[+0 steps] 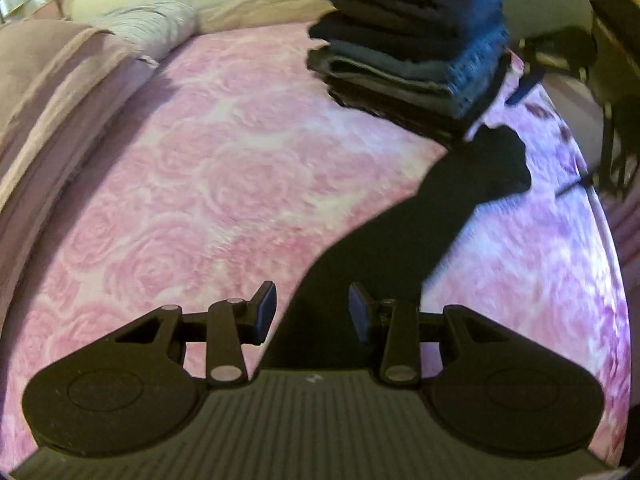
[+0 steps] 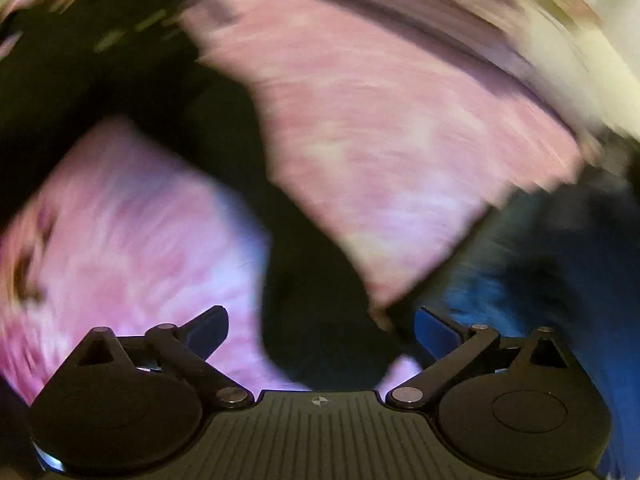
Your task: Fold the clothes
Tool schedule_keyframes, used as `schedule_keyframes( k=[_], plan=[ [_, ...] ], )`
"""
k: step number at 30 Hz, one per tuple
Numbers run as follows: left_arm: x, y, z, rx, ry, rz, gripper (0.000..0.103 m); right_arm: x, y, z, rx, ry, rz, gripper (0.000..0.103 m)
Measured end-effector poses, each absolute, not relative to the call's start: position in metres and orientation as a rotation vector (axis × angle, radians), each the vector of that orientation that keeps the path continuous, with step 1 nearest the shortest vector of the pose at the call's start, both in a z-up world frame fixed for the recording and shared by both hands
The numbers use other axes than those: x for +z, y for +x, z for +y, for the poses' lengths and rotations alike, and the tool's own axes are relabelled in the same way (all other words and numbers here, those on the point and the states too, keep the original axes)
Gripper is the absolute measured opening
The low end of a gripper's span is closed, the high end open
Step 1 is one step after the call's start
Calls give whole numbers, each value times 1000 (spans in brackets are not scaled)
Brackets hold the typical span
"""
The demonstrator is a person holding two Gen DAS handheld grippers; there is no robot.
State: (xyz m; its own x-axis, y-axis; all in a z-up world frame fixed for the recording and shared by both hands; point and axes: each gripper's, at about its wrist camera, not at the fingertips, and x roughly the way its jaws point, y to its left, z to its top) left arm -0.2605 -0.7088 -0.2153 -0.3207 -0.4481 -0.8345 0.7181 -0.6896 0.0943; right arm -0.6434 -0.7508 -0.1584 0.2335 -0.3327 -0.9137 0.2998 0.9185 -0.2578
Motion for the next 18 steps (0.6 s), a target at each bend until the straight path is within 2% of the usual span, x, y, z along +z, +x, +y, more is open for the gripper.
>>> schedule_keyframes(
  k=[3, 4, 5, 6, 8, 11, 15, 18],
  plan=[
    [-220, -257, -705, -2036, 1181, 392, 34, -202, -638, -732, -418, -207, 1291, 101],
    [-222, -255, -704, -2029, 1185, 396, 35, -214, -638, -731, -426, -257, 1303, 97],
    [-223, -254, -703, -2023, 1189, 399, 35, -225, -638, -730, -436, -307, 1314, 80],
    [-224, -252, -702, -2016, 1191, 404, 35, -233, -641, -734, -447, -322, 1325, 70],
    [-220, -247, -700, -2003, 1184, 410, 35, -233, -649, -749, -457, -236, 1348, 13],
    [-205, -243, -700, -1994, 1157, 411, 35, -185, -667, -775, -466, 85, 1323, 10],
    [-191, -244, -708, -1987, 1112, 414, 35, -97, -699, -825, -410, 626, 1198, 8],
    [-198, -249, -724, -1961, 1081, 449, 35, -79, -703, -853, -510, 648, 1135, 9]
  ],
)
